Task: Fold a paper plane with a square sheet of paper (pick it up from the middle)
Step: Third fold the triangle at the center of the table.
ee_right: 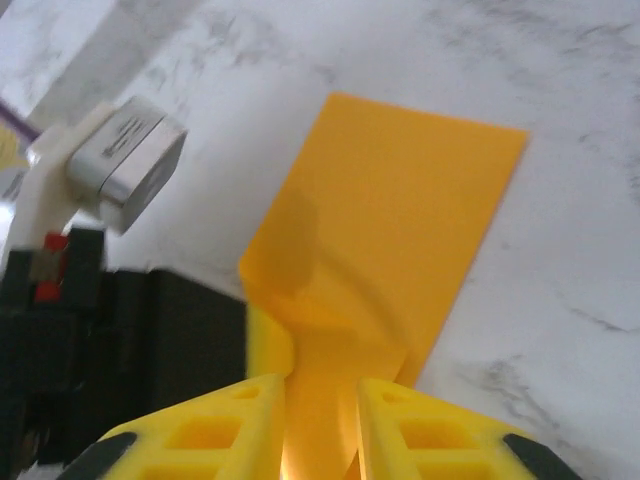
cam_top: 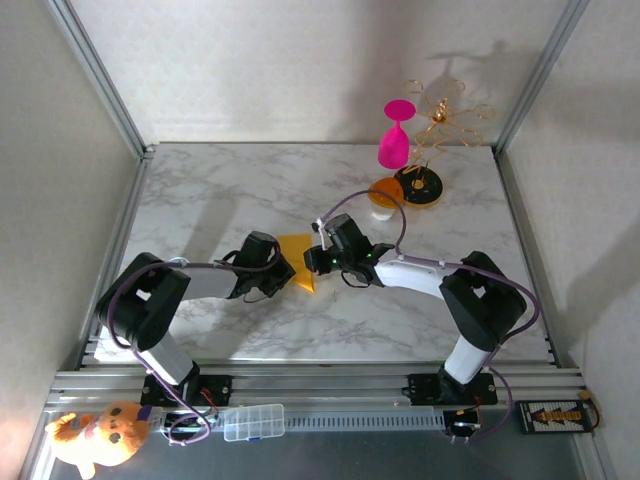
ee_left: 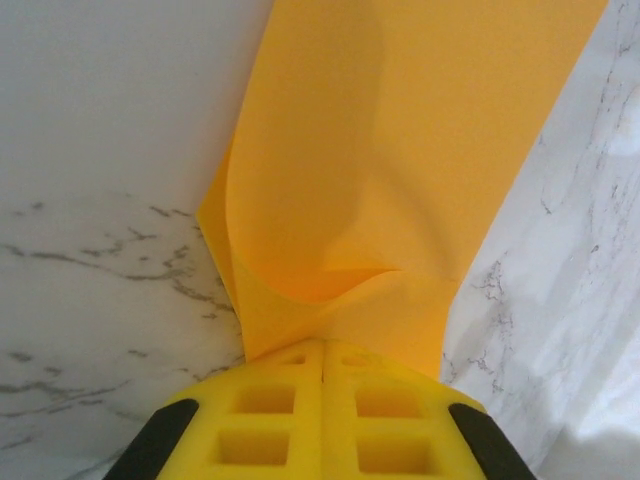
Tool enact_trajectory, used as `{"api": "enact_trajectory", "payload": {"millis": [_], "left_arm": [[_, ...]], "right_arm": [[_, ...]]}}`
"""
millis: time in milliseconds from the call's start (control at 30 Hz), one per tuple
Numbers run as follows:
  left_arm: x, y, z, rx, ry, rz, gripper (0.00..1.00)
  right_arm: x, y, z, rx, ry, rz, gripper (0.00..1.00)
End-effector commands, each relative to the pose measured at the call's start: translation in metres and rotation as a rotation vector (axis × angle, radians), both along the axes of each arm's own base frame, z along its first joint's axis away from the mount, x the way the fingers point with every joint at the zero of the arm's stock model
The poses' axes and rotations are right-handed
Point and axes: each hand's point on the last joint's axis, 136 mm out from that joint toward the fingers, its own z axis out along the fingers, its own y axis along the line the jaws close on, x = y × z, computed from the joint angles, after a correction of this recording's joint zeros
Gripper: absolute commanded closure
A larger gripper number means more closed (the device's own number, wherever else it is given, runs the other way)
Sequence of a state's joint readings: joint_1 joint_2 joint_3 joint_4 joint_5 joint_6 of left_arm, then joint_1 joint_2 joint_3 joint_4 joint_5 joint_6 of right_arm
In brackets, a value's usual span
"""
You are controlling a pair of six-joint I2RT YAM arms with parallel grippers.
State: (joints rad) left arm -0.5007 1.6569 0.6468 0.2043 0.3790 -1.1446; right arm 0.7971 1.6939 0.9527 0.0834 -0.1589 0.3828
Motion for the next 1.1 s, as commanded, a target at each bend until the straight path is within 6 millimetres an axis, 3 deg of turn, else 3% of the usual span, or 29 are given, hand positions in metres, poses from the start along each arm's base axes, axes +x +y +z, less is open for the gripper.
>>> {"api": "enact_trajectory", "payload": {"millis": [0,200,400,667,1067], "left_arm": [[-0.019,0.022,-0.031,0.131,0.102,0.016,0.96],[-0.020,0.022,-0.031,0.136,0.105,0.011,0.96],[-0.019,0.020,-0.029,0.135,0.102,0.006,0.96],[-0.017,0.017,-0.026,0.127,0.097,0.000,0.95],[-0.018,0.017,-0.027,0.129,0.101,-0.001,0.95]], "right_arm": [[-0.033,0.006,-0.013,0.021,0.142,0.111,0.82],[-0.052,0.020,-0.023,0.069,0.239,0.200,0.92],[-0.053,0.029,-0.039,0.038,0.273,0.212,0.95],[-0.042,0.023,-0.055,-0.027,0.270,0.147,0.96],[-0.044,0.018,-0.070,-0.071,0.298,0.136,0.96]]}}
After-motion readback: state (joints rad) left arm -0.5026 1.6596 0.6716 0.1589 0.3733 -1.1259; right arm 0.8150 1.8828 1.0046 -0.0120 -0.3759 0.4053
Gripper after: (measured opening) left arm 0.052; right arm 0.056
